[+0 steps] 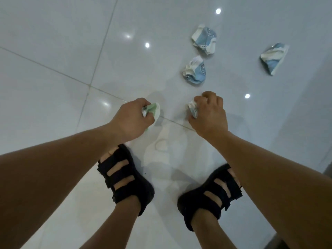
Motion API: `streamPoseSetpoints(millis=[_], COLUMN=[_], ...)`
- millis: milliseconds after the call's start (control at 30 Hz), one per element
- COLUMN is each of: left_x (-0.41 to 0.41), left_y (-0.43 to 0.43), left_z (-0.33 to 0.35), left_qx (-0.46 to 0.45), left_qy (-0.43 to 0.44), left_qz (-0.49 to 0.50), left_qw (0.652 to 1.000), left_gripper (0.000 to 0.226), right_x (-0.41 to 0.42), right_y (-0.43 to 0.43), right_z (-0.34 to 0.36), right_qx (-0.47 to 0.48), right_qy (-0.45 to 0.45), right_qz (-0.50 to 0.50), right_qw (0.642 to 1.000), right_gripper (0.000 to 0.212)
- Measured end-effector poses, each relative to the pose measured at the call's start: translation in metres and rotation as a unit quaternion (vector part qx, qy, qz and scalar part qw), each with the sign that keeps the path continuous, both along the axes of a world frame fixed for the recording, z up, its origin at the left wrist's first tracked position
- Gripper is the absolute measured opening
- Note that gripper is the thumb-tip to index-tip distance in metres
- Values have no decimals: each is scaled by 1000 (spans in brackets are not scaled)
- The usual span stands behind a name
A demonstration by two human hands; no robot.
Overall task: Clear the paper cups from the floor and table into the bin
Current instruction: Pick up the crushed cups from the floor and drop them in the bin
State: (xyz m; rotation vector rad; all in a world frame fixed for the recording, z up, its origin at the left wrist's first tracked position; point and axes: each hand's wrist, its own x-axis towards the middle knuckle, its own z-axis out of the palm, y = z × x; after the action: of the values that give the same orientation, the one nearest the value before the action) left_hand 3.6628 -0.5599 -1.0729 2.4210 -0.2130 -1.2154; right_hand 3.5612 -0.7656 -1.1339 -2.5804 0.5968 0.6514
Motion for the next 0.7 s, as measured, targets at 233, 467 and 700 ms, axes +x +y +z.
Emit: streamPoseSetpoints(millis=[233, 467, 700], left_x=[13, 74, 131], left_y=[-15, -31, -19], left_z=[38, 172, 379], left_qx=[-29, -38, -68], left_qy=[8, -23, -94], left_qz=[-23, -44, -12], left_qw=[999, 998, 993], left_gripper=[23, 23, 27], right_x=[3, 63, 137], right_y=[-1, 16, 41], right_z=[54, 199, 407], right_qx=[69, 129, 154], right_qy=[-1, -88, -161], right_qz=[14, -22, 6], right_qw=[998, 987, 975], right_gripper=[49, 56, 54])
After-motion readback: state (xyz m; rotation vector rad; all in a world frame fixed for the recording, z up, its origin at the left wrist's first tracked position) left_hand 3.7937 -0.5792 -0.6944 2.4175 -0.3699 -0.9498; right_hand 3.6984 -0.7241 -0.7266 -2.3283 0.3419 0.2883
